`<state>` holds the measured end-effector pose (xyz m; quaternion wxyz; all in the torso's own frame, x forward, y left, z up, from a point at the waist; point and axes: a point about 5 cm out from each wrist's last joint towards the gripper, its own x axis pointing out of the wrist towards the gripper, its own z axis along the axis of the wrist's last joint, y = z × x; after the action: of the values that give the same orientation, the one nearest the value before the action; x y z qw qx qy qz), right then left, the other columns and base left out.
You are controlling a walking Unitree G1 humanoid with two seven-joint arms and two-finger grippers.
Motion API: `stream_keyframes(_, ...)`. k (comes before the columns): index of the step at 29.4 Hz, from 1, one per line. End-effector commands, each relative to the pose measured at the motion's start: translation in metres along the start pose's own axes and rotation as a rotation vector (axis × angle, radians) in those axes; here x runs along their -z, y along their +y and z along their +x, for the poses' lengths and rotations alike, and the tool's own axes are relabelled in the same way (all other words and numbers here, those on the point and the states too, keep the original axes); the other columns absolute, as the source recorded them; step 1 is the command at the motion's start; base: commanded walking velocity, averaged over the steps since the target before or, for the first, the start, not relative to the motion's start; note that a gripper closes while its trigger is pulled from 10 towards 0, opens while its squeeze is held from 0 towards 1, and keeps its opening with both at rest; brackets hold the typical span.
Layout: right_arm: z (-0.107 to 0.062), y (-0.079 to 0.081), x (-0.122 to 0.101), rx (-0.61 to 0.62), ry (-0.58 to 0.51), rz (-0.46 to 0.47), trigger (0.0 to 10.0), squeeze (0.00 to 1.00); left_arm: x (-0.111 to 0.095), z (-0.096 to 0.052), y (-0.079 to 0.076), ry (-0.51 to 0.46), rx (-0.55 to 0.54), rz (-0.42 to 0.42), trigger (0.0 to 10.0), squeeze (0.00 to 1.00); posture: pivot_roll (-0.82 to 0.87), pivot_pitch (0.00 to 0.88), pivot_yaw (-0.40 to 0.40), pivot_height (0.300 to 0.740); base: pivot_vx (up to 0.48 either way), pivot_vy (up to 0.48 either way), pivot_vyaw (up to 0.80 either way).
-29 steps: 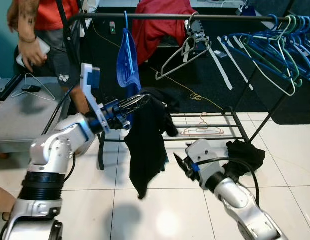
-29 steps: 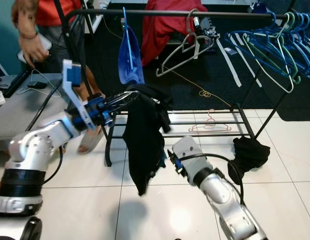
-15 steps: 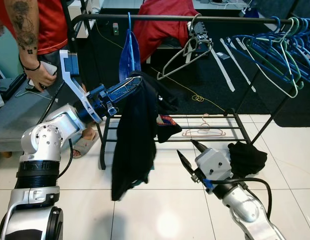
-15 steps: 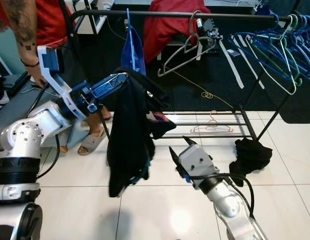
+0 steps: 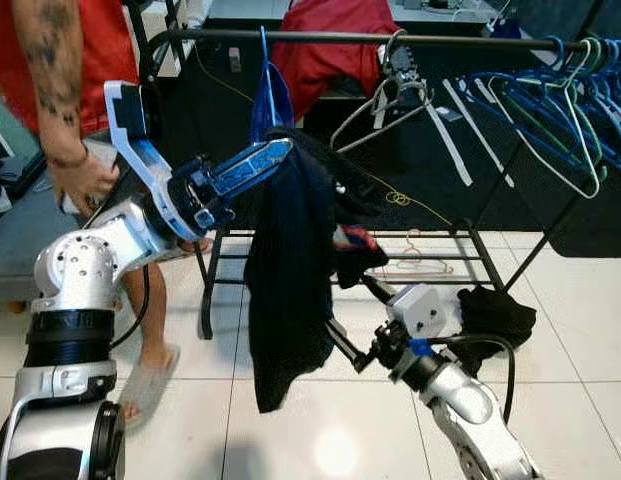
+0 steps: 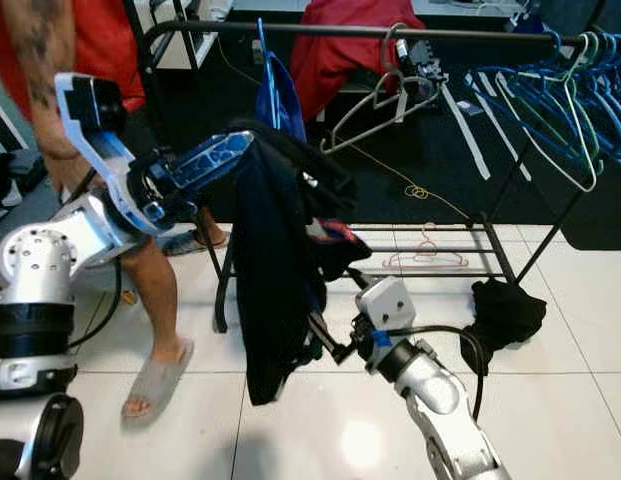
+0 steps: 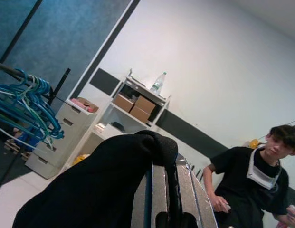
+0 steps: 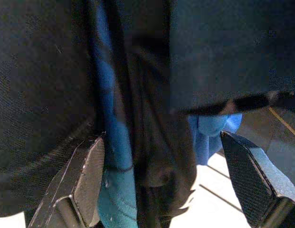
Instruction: Hang hanger
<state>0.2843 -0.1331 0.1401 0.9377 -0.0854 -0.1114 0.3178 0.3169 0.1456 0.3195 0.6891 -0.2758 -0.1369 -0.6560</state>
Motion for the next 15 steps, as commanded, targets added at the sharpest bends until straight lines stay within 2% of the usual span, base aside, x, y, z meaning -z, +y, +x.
stream_keyframes(1,-0.002,-0.004,0.006,0.007,0.012,-0.01,10.0,1.0,-0.009,0.006,-0.012,0.011,0.083,0.019,0.0,0.0,-0.03,0.197,0.0,0.74,0.0,0.0,0.0)
stream_keyframes(2,-0.001,-0.006,0.007,0.012,0.014,-0.021,10.0,0.91,-0.01,0.007,-0.014,0.019,0.108,0.012,0.0,0.0,-0.03,0.196,0.0,0.74,0.0,0.0,0.0)
stream_keyframes(3,-0.001,-0.006,0.007,0.012,0.014,-0.021,10.0,0.91,-0.01,0.007,-0.014,0.019,0.108,0.012,0.0,0.0,-0.03,0.196,0.0,0.74,0.0,0.0,0.0)
stream_keyframes(4,0.0,-0.009,0.008,0.017,0.011,-0.027,10.0,0.33,-0.01,0.008,-0.017,0.028,0.129,0.006,0.0,0.0,-0.03,0.197,0.0,0.74,0.0,0.0,0.0)
stream_keyframes(5,0.0,-0.011,0.009,0.017,0.013,-0.032,10.0,0.0,-0.01,0.008,-0.02,0.038,0.154,-0.002,0.0,0.0,-0.03,0.195,0.0,0.74,0.0,0.0,0.0)
stream_keyframes(10,0.001,-0.016,0.013,-0.019,0.024,-0.028,10.0,0.0,-0.01,0.01,-0.027,0.061,0.218,-0.028,0.0,0.0,-0.03,0.199,0.002,0.74,0.0,0.0,0.0)
stream_keyframes(15,0.005,-0.007,0.026,-0.151,0.092,0.012,10.0,0.0,-0.012,0.013,-0.034,0.068,0.278,-0.052,0.0,0.0,-0.02,0.207,0.008,0.74,0.0,0.0,0.0)
